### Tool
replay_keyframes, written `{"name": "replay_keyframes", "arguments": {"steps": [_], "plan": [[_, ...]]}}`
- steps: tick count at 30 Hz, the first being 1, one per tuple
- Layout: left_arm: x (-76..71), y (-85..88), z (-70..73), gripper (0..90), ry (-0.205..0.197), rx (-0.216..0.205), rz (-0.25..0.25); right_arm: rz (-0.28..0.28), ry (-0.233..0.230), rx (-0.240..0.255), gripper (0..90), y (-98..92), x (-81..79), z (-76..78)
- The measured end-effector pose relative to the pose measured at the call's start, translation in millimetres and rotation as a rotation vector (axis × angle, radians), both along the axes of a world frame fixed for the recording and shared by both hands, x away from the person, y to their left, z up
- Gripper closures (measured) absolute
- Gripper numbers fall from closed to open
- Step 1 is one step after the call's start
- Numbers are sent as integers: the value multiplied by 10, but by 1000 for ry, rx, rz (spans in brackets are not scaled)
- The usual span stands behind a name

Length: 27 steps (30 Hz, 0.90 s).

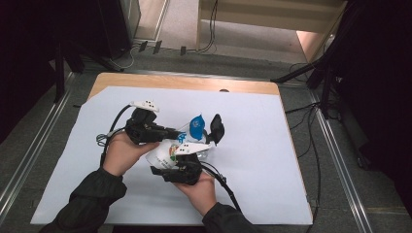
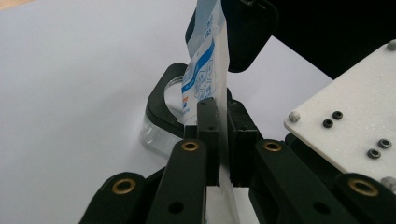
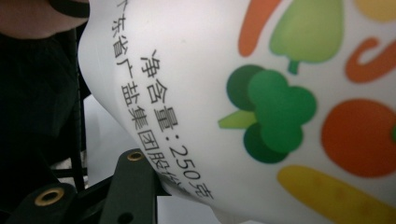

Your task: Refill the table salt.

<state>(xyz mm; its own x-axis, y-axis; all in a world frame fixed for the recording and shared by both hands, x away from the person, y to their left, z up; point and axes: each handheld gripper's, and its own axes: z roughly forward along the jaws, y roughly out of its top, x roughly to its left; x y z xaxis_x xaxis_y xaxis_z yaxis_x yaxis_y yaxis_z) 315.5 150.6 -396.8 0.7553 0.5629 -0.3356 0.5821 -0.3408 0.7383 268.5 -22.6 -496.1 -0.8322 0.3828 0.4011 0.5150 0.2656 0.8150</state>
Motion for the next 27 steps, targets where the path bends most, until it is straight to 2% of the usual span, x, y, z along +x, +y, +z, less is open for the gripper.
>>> {"name": "replay_keyframes", "arguments": {"steps": [3, 6, 10, 18, 20, 24, 27], "plan": [[-2, 14, 10, 850, 1, -15, -11, -5, 2, 15, 589, 2, -4, 12], [-10, 33, 31, 830, -2, -7, -16, -13, 16, 38, 588, 5, -8, 27], [-27, 59, 55, 815, 4, -3, -17, -15, 11, 38, 588, -5, 1, 33], [-51, 106, 67, 794, 16, 6, -3, -15, 32, 54, 587, 6, 9, 30], [-54, 112, 61, 809, 22, 12, 0, -16, 34, 50, 587, 20, 8, 18], [-65, 112, 55, 893, 21, 46, 19, -9, 22, 28, 580, 44, 10, 11], [-75, 105, 59, 900, 16, 40, 29, -6, 8, 14, 558, 57, 9, 14]]}}
